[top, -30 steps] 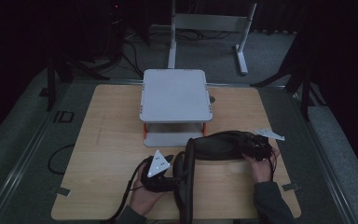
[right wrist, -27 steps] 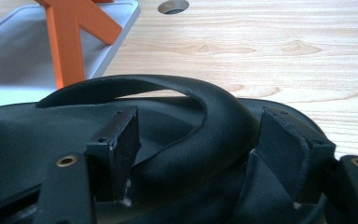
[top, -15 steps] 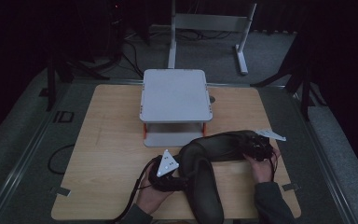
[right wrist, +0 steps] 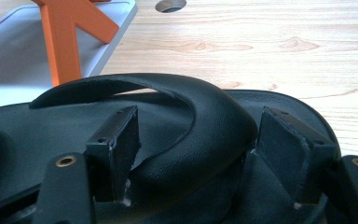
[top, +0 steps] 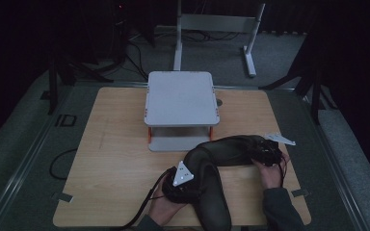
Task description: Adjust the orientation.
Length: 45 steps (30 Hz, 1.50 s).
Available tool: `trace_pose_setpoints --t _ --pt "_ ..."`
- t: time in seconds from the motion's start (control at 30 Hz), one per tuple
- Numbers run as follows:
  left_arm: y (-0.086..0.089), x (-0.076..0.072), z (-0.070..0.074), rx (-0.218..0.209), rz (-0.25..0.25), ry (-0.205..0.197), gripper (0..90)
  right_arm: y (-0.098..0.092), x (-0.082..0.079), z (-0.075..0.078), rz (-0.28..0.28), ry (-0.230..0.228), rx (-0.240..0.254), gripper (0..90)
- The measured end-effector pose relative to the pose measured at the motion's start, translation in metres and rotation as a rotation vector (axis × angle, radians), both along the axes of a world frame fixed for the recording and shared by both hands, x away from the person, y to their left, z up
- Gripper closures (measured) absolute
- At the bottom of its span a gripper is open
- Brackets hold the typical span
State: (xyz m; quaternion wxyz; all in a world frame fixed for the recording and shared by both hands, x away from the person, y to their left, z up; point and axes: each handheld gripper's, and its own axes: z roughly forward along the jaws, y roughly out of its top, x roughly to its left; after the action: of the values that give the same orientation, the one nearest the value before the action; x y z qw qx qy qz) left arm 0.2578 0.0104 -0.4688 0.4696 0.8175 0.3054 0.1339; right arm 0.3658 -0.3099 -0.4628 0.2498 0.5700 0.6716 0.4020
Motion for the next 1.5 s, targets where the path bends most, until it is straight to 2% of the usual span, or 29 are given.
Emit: trace_pose_setpoints --t 0.17,0.37,0.57,0.67,0.77,1.0,1.23,1.3,1.5 --pt "-0.005 0.004 -0.007 0.021 0.005 0.040 25.9 -0.001 0.000 0.000 0.000 0.001 -0.001 29.6" --pt "-0.005 0.005 -0.006 -0.011 -0.018 0.090 42.8 0.000 0.001 0.000 0.000 0.001 -0.001 29.6" --pt "0.000 0.004 -0.003 -0.007 -0.007 0.095 46.1 -0.001 0.001 -0.001 -0.001 0.002 -0.001 29.6" --pt "0.010 0.005 -0.002 0.003 0.009 0.096 47.4 -0.001 0.001 -0.001 -0.002 0.004 0.002 29.6" --pt "0.025 0.008 0.002 -0.006 0.027 0.099 52.2 -0.002 0.001 -0.001 -0.002 0.006 0.002 29.6" --pt "0.053 0.015 0.010 0.038 0.073 0.076 59.2 -0.001 0.001 -0.002 0.001 0.006 -0.001 29.7" --pt "0.078 0.026 0.015 0.071 0.128 0.063 61.4 -0.001 0.001 -0.002 0.001 0.005 0.001 29.7" --pt "0.085 0.030 0.017 0.084 0.135 0.046 61.8 -0.001 0.001 -0.002 0.000 0.005 0.000 29.7" --pt "0.104 0.043 0.022 0.077 0.137 0.028 64.3 -0.001 0.001 -0.002 0.001 0.006 0.002 29.7"
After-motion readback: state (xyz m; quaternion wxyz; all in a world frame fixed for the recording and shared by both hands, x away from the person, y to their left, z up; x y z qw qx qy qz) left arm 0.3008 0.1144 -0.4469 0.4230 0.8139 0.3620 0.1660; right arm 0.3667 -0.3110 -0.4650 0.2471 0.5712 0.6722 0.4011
